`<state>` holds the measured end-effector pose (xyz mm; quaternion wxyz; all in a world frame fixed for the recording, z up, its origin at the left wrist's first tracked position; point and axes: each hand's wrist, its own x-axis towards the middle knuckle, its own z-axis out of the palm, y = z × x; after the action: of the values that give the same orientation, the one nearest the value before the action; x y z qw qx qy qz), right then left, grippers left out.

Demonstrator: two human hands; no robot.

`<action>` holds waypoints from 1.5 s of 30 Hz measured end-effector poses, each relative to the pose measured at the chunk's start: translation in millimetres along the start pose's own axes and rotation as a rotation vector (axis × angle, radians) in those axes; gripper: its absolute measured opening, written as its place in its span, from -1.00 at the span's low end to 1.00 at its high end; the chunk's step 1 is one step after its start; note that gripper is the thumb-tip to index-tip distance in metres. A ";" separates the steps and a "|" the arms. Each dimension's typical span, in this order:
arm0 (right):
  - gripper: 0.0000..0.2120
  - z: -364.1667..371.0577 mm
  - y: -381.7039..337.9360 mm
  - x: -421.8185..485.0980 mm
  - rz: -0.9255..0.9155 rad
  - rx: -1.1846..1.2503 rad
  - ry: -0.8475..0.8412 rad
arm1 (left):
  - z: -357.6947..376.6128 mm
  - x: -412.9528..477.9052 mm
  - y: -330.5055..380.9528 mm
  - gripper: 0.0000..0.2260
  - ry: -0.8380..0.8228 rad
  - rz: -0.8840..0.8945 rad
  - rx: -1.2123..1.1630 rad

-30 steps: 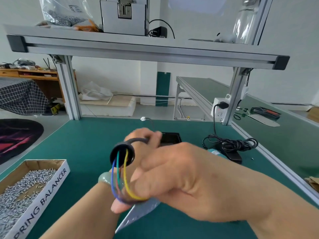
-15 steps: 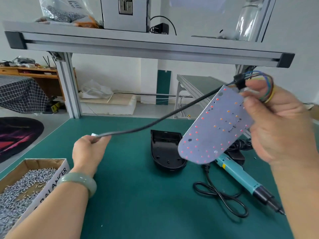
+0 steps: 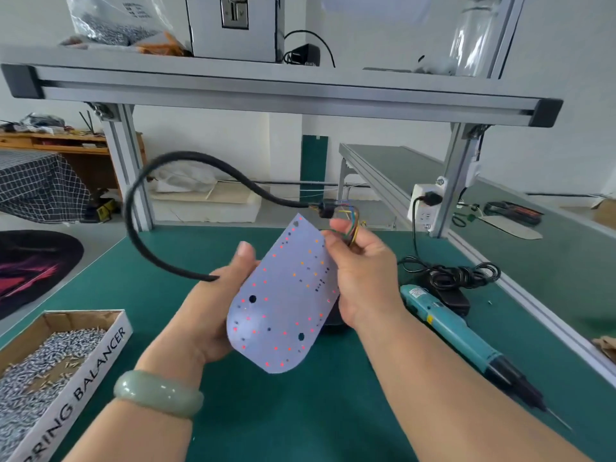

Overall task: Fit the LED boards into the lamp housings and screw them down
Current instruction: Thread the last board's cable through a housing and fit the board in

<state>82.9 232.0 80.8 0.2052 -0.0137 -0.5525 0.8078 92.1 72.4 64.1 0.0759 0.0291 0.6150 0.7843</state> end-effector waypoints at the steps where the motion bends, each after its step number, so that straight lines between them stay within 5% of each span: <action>1: -0.77 -0.7 3.4 1.0 -0.012 -0.065 -0.002 | -4.5 0.8 1.0 -0.47 -0.031 -0.009 -0.059; 4: -0.80 -1.9 11.0 1.2 -0.008 -0.246 -0.107 | -12.8 3.1 -6.3 -0.67 -0.114 0.112 0.065; 6: -0.91 -8.6 15.6 1.2 0.025 -0.244 -0.183 | -12.2 6.2 -12.9 -0.77 -0.015 0.174 0.144; 10: -0.80 -43.7 24.4 17.7 -0.066 -0.630 0.217 | -14.1 13.9 -12.3 -0.72 0.129 0.204 -0.061; 13: -0.53 -57.0 35.4 23.1 0.290 -1.203 0.001 | -11.9 17.2 -15.7 -0.80 0.142 0.168 -0.189; 15: -0.82 -53.9 40.7 20.9 0.398 -1.330 -0.117 | -9.2 17.5 -22.1 -0.81 0.140 0.125 -0.214; 18: -0.95 -53.1 37.3 21.3 0.394 -1.006 -0.009 | -9.4 17.5 -26.6 -0.82 0.144 0.081 -0.239; 22: -0.69 -57.2 35.4 15.1 0.375 -0.610 0.078 | -7.0 17.8 -25.3 -0.73 0.110 0.041 -0.369; 28: -0.59 -69.2 32.4 4.7 0.210 -0.501 0.165 | -3.8 14.6 -19.1 -0.54 0.053 0.121 -0.515; 35: -0.60 -68.9 38.1 -11.4 0.288 -0.424 0.051 | 3.7 16.1 -23.5 -0.56 -0.026 0.158 -0.553; 42: -0.59 -64.6 42.9 -24.4 0.248 -0.386 -0.063 | -4.6 22.9 -25.5 -0.83 0.009 0.308 -0.464; 45: -0.60 -65.8 41.9 -24.6 0.215 -0.400 -0.063 | -7.6 22.7 -25.2 -0.68 -0.002 0.341 -0.395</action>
<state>108.6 269.1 12.5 0.0939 -0.0878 -0.7030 0.6994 70.8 74.5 36.7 -0.0527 0.1179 0.4360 0.8907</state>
